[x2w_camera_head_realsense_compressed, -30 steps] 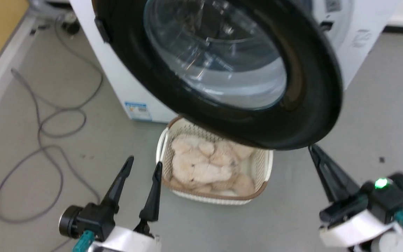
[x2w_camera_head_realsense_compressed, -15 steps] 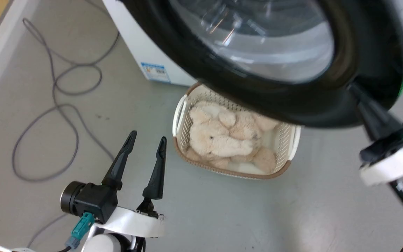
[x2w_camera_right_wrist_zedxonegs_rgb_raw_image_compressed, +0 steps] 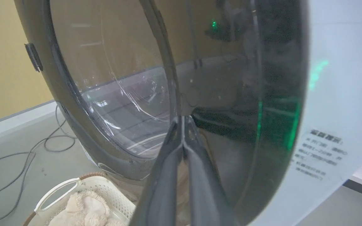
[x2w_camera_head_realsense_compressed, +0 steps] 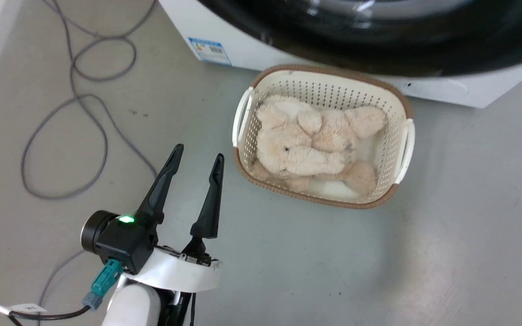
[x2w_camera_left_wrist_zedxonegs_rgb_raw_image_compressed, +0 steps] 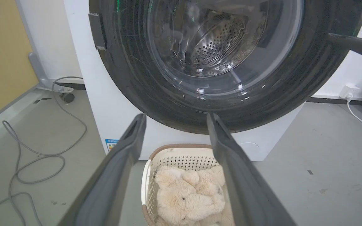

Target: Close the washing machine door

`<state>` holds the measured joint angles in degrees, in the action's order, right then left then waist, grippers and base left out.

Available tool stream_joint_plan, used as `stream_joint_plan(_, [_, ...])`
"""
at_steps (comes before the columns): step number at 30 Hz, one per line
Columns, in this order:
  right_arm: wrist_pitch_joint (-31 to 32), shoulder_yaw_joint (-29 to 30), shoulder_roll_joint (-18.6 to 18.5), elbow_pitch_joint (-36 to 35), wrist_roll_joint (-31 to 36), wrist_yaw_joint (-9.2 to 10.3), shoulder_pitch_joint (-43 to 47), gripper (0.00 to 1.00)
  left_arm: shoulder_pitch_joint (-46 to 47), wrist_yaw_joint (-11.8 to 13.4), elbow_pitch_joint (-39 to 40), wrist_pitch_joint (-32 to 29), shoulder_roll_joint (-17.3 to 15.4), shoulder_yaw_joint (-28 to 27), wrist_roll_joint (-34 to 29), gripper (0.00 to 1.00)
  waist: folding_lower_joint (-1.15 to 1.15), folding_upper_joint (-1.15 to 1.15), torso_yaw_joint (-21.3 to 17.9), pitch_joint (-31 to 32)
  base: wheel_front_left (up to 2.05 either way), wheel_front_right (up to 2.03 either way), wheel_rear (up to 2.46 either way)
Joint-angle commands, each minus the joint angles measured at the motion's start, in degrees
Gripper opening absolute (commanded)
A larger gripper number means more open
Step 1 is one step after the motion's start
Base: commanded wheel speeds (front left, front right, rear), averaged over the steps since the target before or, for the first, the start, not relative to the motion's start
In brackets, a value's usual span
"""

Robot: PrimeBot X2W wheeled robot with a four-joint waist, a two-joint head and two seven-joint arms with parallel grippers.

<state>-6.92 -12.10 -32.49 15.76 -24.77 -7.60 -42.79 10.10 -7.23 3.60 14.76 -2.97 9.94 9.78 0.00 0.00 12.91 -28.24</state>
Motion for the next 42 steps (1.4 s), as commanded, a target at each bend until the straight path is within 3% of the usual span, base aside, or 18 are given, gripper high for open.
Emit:
stream_joint_plan(1, [0.54,0.52,-1.24,1.44,-0.73,0.11,-2.92,0.00,0.95,-0.18,0.36,0.24,0.08,0.10,0.32,1.00,0.00,0.00,0.51,-1.03,0.00,0.00,0.00])
stream_joint_plan(11, [1.29,1.32,-2.62,6.30,-1.30,0.11,-10.20,0.00,1.54,0.46,0.62,0.24,0.09,0.93,0.31,1.00,0.00,0.00,1.46,-2.09,0.00,0.00,0.00])
stream_joint_plan(22, [-4.40,0.16,1.41,8.42,-1.35,0.11,-3.24,0.00,-0.48,0.58,-0.73,0.24,0.09,-0.51,-0.02,1.00,0.00,0.00,-1.56,5.82,0.00,0.00,0.00])
stream_joint_plan(31, [-7.48,5.00,7.99,4.77,-2.72,0.11,10.23,0.00,-3.65,0.34,-2.81,0.24,0.09,-2.57,-0.45,1.00,0.00,0.00,-5.88,14.60,0.00,0.00,0.00])
stream_joint_plan(42, [-8.04,13.50,19.78,-8.20,5.32,0.11,31.82,0.00,-8.06,0.44,-4.13,0.24,0.09,-5.08,-1.12,1.00,0.00,0.00,-8.61,21.11,0.00,0.00,0.00])
